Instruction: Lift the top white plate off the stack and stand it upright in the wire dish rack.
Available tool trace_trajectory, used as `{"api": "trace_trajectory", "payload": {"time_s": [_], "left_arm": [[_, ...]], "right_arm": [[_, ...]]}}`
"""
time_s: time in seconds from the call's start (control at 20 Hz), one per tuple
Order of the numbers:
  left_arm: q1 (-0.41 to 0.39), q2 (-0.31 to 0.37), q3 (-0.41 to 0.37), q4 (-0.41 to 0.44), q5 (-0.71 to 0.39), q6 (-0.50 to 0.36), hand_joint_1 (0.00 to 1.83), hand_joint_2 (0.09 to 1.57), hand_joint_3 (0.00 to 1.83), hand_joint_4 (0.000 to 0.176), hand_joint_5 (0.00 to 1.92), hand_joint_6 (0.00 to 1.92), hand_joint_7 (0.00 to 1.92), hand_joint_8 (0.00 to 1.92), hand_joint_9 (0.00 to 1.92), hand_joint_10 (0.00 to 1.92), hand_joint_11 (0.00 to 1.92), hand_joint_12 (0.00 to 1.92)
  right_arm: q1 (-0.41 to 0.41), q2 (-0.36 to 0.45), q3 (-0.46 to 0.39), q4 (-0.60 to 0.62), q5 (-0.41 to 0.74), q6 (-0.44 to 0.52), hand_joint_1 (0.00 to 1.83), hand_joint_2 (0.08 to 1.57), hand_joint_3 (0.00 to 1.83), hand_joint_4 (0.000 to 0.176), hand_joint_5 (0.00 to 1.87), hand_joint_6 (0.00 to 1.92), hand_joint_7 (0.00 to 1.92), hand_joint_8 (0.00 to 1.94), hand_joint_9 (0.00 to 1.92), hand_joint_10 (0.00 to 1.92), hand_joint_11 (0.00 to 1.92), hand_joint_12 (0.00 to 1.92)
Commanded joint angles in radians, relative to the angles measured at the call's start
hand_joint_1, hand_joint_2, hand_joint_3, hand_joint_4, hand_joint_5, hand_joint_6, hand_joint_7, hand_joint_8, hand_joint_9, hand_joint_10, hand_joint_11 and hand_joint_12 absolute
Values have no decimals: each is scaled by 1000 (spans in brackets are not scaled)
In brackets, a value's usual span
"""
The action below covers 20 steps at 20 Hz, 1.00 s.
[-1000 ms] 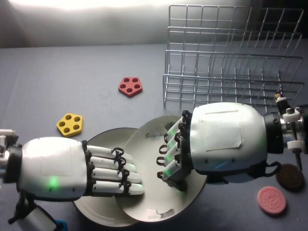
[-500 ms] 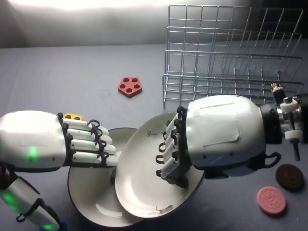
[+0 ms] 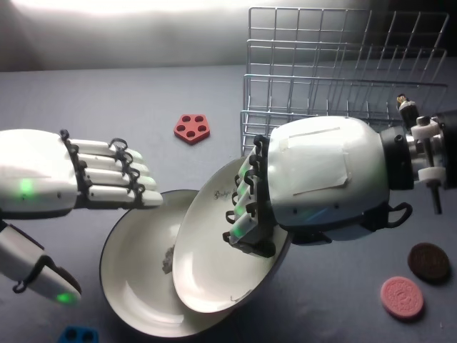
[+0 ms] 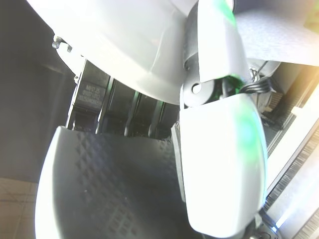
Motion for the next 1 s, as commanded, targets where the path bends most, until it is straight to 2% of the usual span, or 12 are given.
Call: {"api": "trace_trajectory", "payload": {"time_s": [0.0, 0.25, 0.4, 0.55, 0.65, 0.8, 0.95], "left_arm": [[-19, 8, 8, -61, -81, -4, 185, 956, 1, 0, 81, 7, 98, 7, 79, 6, 26, 217], [-19, 11, 42, -60, -107, -7, 184, 939, 0, 0, 88, 7, 99, 5, 83, 8, 5, 224], [-20, 12, 69, -61, -126, -21, 165, 941, 0, 0, 82, 4, 88, 1, 72, 0, 0, 188], [-20, 11, 96, -63, -156, -21, 142, 945, 1, 0, 94, 5, 94, 1, 84, 3, 6, 198], [-20, 11, 109, -64, -179, -17, 157, 947, 1, 0, 85, 0, 82, 0, 83, 2, 0, 200], [-20, 12, 115, -64, -205, 9, 186, 936, 0, 0, 93, 3, 98, 6, 90, 4, 26, 215], [-23, 12, 113, -64, -189, 78, 209, 934, 0, 0, 74, 0, 94, 1, 104, 5, 35, 237]], "right_arm": [[21, 15, -2, 54, 71, 9, 1486, 1114, 0, 0, 806, 1222, 954, 833, 939, 957, 902, 1463], [51, 15, 16, 35, 110, 49, 1488, 1106, 0, 0, 827, 1211, 979, 790, 930, 958, 932, 1410], [64, 15, 29, 9, 149, 85, 1485, 1122, 0, 0, 778, 1253, 905, 900, 921, 1003, 919, 1440], [82, 15, 43, -12, 182, 130, 1488, 1113, 0, 0, 787, 1227, 928, 878, 967, 932, 917, 1442], [93, 15, 53, -19, 194, 153, 1485, 1122, 0, 0, 779, 1261, 897, 912, 942, 965, 909, 1448], [109, 15, 63, -23, 201, 153, 1486, 1120, 0, 0, 796, 1264, 925, 872, 921, 971, 900, 1453], [122, 15, 68, -15, 199, 153, 1486, 1113, 0, 0, 816, 1239, 941, 823, 944, 949, 906, 1444]]}}
